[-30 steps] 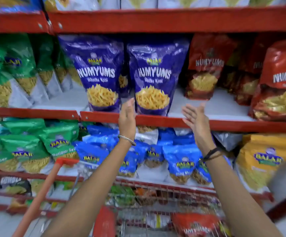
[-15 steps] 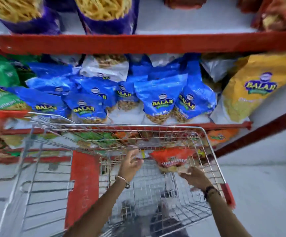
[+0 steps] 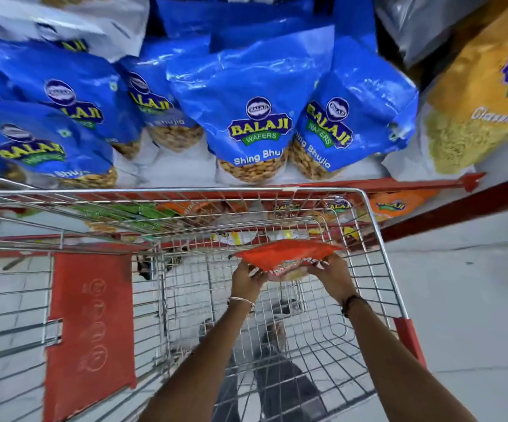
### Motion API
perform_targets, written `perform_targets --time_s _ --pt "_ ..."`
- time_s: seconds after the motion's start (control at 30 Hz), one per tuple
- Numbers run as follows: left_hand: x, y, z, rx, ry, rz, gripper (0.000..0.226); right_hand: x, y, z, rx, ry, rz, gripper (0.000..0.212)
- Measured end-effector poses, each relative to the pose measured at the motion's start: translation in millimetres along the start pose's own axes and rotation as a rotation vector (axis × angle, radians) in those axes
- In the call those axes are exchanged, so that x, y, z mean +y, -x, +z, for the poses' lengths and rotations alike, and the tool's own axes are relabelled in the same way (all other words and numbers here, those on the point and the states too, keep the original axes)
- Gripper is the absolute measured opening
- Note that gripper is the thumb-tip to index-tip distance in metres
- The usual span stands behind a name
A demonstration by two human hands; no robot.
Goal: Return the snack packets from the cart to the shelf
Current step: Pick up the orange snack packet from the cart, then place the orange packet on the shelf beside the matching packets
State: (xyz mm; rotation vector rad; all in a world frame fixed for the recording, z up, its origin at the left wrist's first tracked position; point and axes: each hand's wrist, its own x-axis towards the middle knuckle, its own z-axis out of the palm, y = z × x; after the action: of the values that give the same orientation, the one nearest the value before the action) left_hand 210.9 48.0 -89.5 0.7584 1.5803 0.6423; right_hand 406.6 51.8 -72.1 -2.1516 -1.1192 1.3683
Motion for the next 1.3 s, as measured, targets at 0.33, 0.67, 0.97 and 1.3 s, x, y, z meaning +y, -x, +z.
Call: perform_targets --time_s 0.33,0.67,0.97,1.3 --pt "44.6 45.4 -12.5 0.173 -0.063 0.164 0.039 -46.4 49.2 -15.0 0.063 -0.107 -0.168 0.016" --pt "200.0 157.9 -61.5 0.127 -0.028 0.429 0.031 -157.6 151.7 -85.0 0.217 -0.139 -0.521 0.022" --pt "360.1 223.7 -91.9 0.231 -0.064 0.878 0.035 -294.5 219.8 -166.3 0.403 -0.388 -0.892 0.032" --pt "500.3 224.5 -74.9 0.313 0.045 1.176 0.042 -418.9 209.7 -238.9 0.585 -0.56 -1.15 0.025"
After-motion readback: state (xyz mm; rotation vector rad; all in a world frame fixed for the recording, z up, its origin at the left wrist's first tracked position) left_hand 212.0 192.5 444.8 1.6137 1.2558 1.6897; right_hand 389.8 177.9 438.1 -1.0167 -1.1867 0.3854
